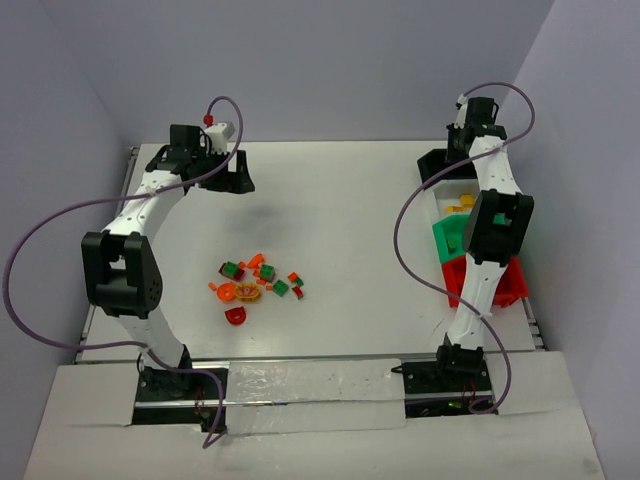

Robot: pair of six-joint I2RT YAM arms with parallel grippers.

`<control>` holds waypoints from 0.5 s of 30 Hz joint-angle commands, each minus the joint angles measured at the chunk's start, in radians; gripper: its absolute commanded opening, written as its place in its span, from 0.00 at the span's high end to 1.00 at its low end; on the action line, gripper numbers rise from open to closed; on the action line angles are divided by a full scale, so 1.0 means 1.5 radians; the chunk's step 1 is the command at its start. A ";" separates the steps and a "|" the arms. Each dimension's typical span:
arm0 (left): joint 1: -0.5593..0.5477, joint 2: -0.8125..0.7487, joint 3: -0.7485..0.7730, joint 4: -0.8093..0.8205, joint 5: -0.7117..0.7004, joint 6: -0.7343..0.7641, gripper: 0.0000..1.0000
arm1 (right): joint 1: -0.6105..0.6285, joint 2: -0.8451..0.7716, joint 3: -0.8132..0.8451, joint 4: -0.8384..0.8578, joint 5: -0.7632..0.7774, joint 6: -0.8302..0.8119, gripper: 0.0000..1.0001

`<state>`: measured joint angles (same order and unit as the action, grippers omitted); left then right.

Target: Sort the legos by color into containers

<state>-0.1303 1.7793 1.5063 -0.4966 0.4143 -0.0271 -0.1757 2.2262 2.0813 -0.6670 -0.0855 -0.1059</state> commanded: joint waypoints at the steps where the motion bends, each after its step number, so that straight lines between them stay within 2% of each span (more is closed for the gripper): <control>1: -0.003 0.002 0.042 -0.025 -0.011 0.038 0.01 | -0.001 0.045 0.083 -0.024 0.039 -0.013 0.84; 7: -0.003 0.001 0.030 -0.060 0.001 0.067 0.01 | -0.002 0.061 0.079 -0.025 0.046 -0.014 0.49; 11: -0.003 -0.006 0.015 -0.073 0.023 0.099 0.01 | -0.002 0.056 0.081 -0.027 0.042 -0.013 0.38; 15: -0.005 -0.021 -0.006 -0.087 0.053 0.148 0.01 | 0.001 0.025 0.079 -0.044 -0.015 -0.023 0.36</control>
<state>-0.1306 1.7809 1.5117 -0.5926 0.4273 0.1039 -0.1757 2.3180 2.1597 -0.7042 -0.0430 -0.1253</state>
